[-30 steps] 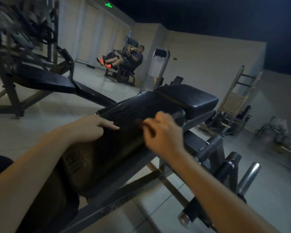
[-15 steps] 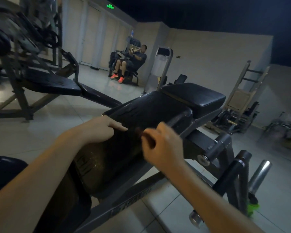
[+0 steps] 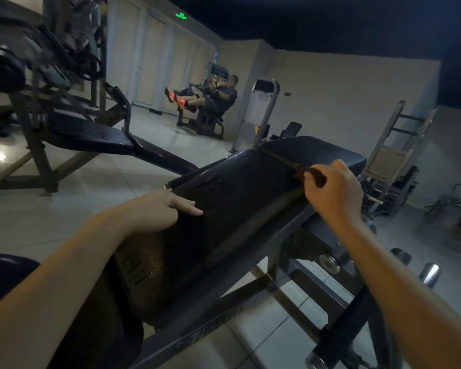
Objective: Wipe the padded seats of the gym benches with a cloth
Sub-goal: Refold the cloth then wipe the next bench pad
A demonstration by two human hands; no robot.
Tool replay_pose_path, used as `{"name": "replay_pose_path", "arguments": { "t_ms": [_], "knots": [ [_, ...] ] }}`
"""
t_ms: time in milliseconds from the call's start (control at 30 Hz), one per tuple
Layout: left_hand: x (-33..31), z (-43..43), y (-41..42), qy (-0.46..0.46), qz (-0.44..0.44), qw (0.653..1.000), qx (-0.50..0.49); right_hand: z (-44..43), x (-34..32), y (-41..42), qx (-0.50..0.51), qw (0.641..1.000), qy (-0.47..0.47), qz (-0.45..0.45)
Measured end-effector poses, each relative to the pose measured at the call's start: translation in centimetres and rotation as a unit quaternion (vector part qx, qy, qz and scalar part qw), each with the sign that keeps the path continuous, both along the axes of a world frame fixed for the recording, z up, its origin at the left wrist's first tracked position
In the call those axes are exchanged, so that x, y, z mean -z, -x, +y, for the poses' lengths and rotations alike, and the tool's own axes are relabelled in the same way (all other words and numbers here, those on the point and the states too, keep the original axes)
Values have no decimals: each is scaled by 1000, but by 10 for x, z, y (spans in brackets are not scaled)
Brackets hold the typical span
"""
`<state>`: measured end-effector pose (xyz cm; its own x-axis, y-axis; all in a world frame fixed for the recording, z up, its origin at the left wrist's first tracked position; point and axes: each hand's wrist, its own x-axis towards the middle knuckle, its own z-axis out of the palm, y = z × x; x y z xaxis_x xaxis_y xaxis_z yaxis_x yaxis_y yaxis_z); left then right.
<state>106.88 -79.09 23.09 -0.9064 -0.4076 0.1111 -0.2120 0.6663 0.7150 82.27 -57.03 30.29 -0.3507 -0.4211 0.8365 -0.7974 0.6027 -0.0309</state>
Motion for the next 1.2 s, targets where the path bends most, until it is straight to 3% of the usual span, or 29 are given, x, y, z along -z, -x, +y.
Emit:
{"name": "replay_pose_path", "arguments": {
  "t_ms": [167, 267, 367, 467, 633, 800, 1033, 1100, 1200],
  "knots": [
    [-7, -1, 3, 17, -18, 1000, -3, -5, 44, -48, -97, 995, -1, 19],
    [-11, -2, 4, 21, -37, 999, 1, -10, 84, -97, -200, 977, -59, 35],
    [-11, -5, 4, 22, -48, 999, 10, -8, 90, -103, -234, 966, -102, 50],
    [-9, -7, 3, 11, -51, 999, 13, -4, 65, -73, -191, 975, -86, 69],
    [-14, 3, 3, 25, -30, 999, 2, -7, 21, -18, -32, 999, 38, -19],
    [-18, 21, 17, 125, 32, 991, -34, -22, 37, -37, -27, 980, 161, -117],
    [-13, 46, 44, 146, 65, 987, 25, -6, 110, -112, -223, 975, -8, -15],
    [-13, 43, 45, 172, 55, 983, 37, -3, 97, -96, -214, 977, -20, 2],
    [-11, 37, 41, 188, 47, 979, 61, -2, 54, -43, -106, 993, 54, -29]
  ]
}}
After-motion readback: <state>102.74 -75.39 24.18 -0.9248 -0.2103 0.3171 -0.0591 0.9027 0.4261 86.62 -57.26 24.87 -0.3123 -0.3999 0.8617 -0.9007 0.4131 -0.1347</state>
